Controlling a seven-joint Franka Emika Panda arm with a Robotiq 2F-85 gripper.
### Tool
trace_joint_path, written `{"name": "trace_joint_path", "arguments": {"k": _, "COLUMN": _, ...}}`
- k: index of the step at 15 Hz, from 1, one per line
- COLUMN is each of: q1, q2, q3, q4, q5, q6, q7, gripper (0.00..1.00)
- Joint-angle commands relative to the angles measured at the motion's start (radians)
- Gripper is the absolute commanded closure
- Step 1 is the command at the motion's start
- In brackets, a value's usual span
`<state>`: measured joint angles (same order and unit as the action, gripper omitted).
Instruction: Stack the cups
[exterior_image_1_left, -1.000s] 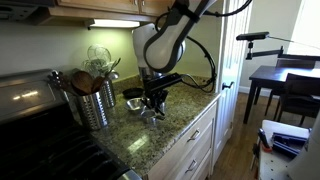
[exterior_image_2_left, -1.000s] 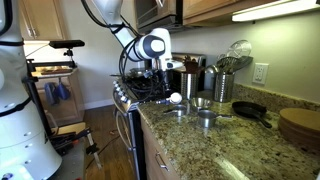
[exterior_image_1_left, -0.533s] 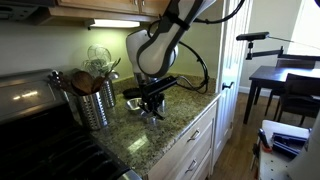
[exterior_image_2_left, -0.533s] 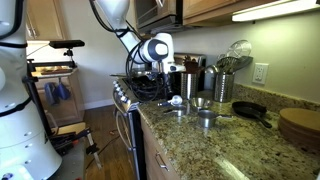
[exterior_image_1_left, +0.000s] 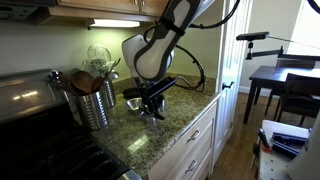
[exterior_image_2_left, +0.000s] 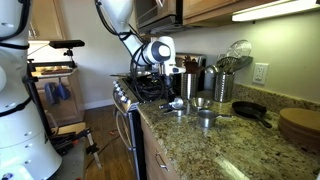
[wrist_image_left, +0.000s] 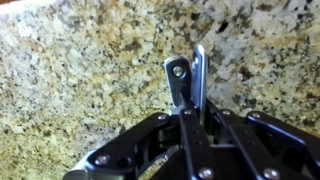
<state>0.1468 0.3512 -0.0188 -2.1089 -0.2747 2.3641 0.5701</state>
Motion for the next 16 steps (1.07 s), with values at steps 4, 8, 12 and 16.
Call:
{"name": "trace_joint_path", "arguments": {"k": 4, "q1": 0.034, "q2": 0.016, "q3": -0.019, "q4": 0.047, "q5": -0.057, "q6": -0.073, "q7": -0.031, "gripper": 0.92}}
{"name": "trace_joint_path", "arguments": {"k": 8, "q1": 0.042, "q2": 0.027, "q3": -0.020, "q4": 0.062, "q5": -0.078, "q6": -0.078, "q7": -0.038, "gripper": 0.92}}
{"name": "trace_joint_path", "arguments": {"k": 12, "q1": 0.047, "q2": 0.045, "q3": -0.024, "q4": 0.078, "q5": -0.101, "q6": -0.083, "q7": -0.046, "gripper": 0.92}}
{"name": "trace_joint_path", "arguments": {"k": 16, "q1": 0.045, "q2": 0.052, "q3": -0.032, "q4": 0.088, "q5": -0.110, "q6": -0.091, "q7": -0.059, "gripper": 0.92}}
